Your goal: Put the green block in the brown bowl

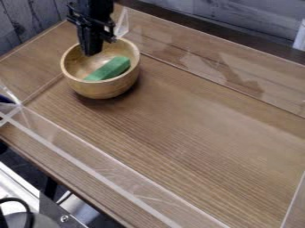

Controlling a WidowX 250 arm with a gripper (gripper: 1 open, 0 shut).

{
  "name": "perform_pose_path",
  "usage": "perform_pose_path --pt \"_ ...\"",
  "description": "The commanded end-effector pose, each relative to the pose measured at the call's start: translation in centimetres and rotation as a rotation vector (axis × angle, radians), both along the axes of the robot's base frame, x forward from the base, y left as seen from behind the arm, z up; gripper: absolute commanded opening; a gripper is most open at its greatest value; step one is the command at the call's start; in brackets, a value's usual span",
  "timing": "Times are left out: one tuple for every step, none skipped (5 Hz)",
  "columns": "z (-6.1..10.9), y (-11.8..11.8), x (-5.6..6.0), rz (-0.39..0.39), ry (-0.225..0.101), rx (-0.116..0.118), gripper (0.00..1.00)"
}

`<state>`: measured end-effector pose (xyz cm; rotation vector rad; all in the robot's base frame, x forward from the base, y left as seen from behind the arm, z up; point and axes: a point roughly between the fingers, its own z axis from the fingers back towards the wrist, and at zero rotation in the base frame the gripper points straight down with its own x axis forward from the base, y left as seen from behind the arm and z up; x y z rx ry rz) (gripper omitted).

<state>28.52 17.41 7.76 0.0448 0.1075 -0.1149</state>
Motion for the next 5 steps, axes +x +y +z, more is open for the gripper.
perform_pose_path --pt "1.8 1.1 0.8 0.008 -0.051 0.018 0.00" --pt "1.5 1.7 0.6 0.021 -0.035 -0.003 0.00" --pt "0.8 1.6 1.1 0.031 -0.035 -0.033 0.00" --pt "0.3 1.4 1.6 0.040 -0.037 -0.065 0.00" --pt "1.6 1.3 1.8 0.011 -0.018 -0.075 1.00"
